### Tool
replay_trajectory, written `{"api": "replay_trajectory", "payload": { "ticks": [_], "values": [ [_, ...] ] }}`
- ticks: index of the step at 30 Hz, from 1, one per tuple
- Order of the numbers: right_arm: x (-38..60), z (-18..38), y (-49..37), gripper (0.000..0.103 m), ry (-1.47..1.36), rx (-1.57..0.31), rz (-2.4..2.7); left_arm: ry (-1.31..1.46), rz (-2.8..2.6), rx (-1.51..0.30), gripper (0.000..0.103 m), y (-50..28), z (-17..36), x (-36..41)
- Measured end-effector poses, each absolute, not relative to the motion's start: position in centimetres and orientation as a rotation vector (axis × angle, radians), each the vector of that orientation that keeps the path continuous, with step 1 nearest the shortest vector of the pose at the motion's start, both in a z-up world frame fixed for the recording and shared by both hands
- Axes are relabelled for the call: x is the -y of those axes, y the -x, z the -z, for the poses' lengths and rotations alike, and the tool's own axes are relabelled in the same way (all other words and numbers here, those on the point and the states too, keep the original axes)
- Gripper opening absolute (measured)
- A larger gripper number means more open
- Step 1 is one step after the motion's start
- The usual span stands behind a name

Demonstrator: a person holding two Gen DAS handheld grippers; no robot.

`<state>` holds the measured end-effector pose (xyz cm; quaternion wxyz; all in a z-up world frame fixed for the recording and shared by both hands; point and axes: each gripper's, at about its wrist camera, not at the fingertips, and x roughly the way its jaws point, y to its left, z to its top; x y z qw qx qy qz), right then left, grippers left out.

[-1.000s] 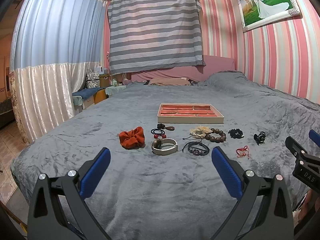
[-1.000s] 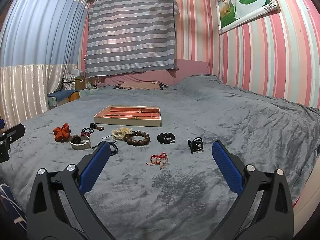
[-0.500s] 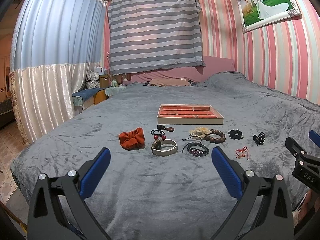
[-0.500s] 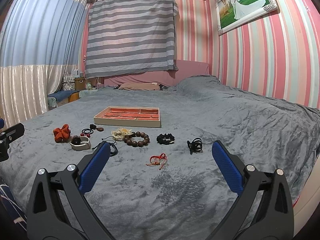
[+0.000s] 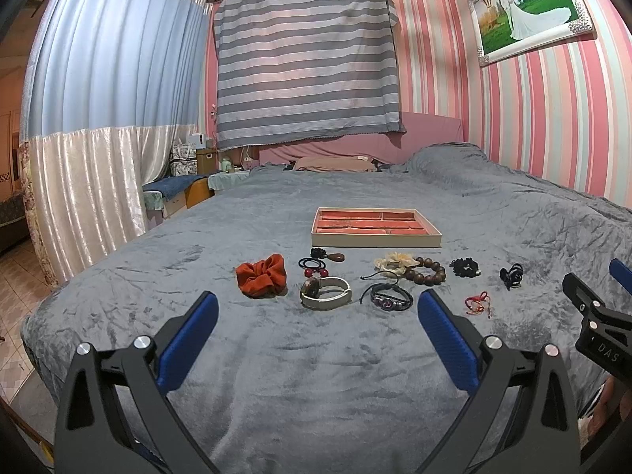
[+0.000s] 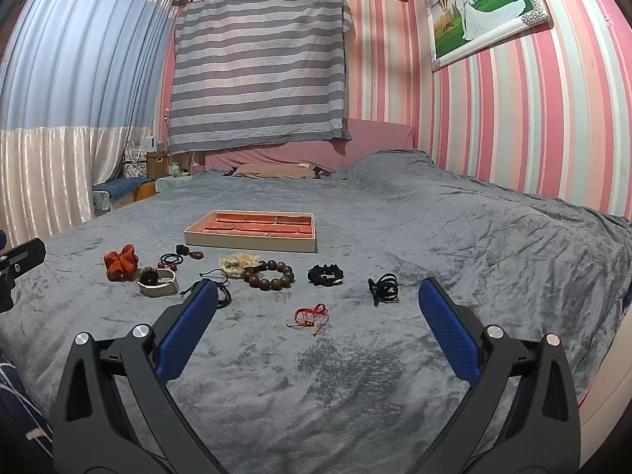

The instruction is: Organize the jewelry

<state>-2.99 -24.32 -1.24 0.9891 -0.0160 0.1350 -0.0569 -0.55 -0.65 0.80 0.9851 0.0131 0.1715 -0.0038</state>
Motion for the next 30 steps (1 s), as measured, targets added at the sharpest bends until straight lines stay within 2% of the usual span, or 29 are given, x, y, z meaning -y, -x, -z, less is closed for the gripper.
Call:
{"api": "replay_trajectory", "payload": {
  "ticks": [30],
  "values": [
    [24.95, 1.35, 3.10, 0.099, 0.029, -0.272, 0.129, -0.023, 0.010, -0.344, 0.099, 0.35, -1.06, 0.58]
  ]
}}
